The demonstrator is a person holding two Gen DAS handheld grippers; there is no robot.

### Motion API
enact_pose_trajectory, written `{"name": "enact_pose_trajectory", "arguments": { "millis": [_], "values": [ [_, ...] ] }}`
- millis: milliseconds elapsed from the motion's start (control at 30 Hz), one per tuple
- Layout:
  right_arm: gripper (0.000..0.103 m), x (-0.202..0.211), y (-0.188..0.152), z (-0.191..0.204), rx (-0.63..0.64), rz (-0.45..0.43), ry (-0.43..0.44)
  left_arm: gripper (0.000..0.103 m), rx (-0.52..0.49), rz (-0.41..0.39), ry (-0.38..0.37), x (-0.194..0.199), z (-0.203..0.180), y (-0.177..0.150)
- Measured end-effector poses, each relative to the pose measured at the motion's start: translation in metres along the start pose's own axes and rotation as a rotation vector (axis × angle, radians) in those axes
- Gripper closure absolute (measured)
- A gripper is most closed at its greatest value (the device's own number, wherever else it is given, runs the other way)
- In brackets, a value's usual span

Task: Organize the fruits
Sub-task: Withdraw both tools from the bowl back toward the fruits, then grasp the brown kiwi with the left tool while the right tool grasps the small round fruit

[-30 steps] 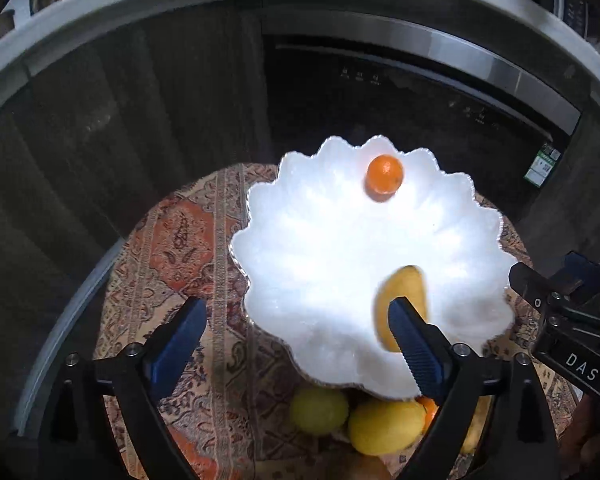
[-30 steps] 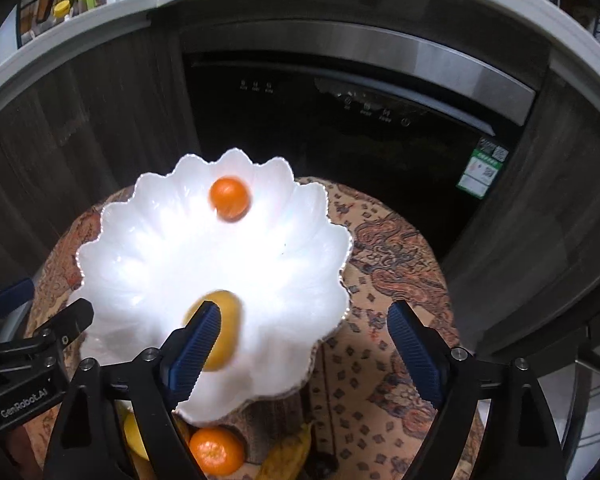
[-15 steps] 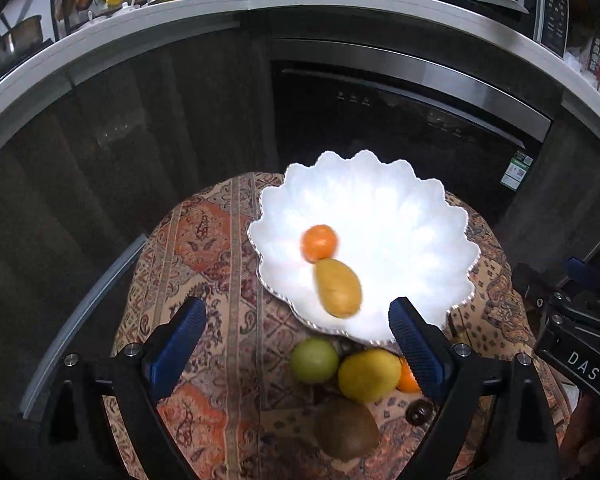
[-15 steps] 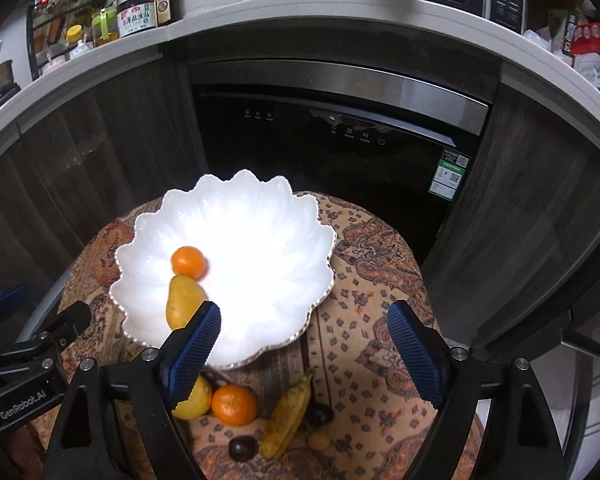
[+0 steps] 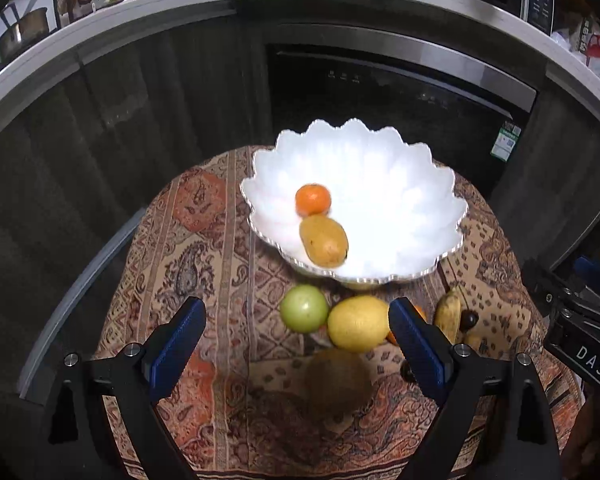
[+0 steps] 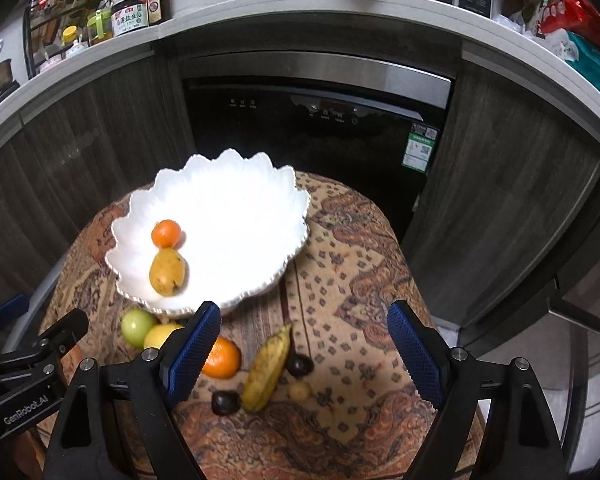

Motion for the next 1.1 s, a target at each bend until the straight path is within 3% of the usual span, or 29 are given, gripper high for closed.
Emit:
{"name": "enact_pose_trajectory", "arguments": {
  "millis": [767, 1100],
  "values": [
    [0.017, -0.034, -0.06, -0.023, -0.02, 0.038, -0.037, 0.012, -0.024, 0.072, 0.013, -0.052, -0.021, -0.054],
    [0.017, -0.051, -0.072, -0.024, -0.034, 0.055, -0.023, 0.024, -0.011, 0.114, 0.013, -0.077, -0.026, -0.065]
  ]
}}
Point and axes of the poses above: each gripper's, at about its wrist camera, not at the fingertips, and x roughly against the way its jaws point, z to its left, y to its top, the point moved 9 cm from there along -x, roughly the way its jaws point, and after that the axes turned 8 degrees about z, right-handed, at the moved point
